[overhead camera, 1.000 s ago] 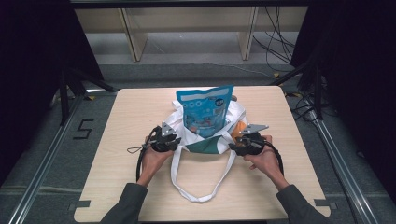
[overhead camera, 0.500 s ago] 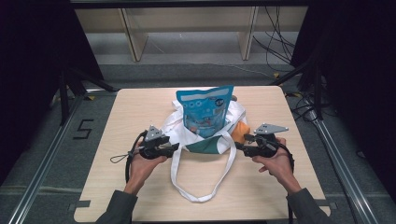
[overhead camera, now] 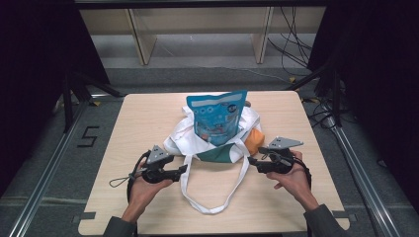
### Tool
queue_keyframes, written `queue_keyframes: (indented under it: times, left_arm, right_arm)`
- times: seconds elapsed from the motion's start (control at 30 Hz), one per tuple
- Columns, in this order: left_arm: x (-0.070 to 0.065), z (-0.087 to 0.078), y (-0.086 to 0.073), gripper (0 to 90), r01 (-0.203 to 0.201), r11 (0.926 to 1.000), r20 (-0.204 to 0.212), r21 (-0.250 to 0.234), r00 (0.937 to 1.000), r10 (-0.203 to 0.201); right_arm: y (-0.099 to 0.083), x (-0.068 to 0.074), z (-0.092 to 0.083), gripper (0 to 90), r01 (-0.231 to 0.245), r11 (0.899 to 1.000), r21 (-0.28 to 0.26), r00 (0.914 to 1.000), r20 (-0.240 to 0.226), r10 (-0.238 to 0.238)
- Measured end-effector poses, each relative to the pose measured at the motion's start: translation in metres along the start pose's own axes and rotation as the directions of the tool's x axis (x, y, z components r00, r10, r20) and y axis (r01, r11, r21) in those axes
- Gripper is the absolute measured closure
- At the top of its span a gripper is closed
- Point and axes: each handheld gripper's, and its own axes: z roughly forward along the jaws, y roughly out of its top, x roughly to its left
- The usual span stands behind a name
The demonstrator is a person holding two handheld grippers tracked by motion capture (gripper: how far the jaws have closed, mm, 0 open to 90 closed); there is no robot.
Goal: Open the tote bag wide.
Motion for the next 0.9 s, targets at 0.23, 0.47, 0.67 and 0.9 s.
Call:
queue_keyframes:
  times: [0.23,0.47,0.67,0.9]
  left_arm:
    - [-0.003,-0.009,-0.008,29.8,0.021,0.9997,-0.01,-0.013,0.9997,-0.021]
    - [-0.008,-0.016,-0.018,21.9,0.036,0.9991,-0.004,-0.022,0.9993,-0.036]
    - [-0.014,-0.021,-0.026,15.6,0.049,0.9985,-0.008,-0.025,0.9988,-0.049]
    - [-0.019,-0.023,-0.037,16.8,0.026,0.9997,-0.008,-0.003,0.9996,-0.026]
  right_arm:
    - [-0.003,0.006,0.002,39.6,0.008,0.999,0.031,0.9998,0.018,-0.009]
    - [-0.004,0.009,0.001,39.1,0.017,0.999,0.033,0.9997,0.015,-0.017]
    - [-0.006,0.008,0.004,38.5,0.028,0.999,0.046,0.9996,0.008,-0.028]
    - [-0.009,0.01,0.001,38.2,0.028,0.999,0.044,0.9995,0.015,-0.029]
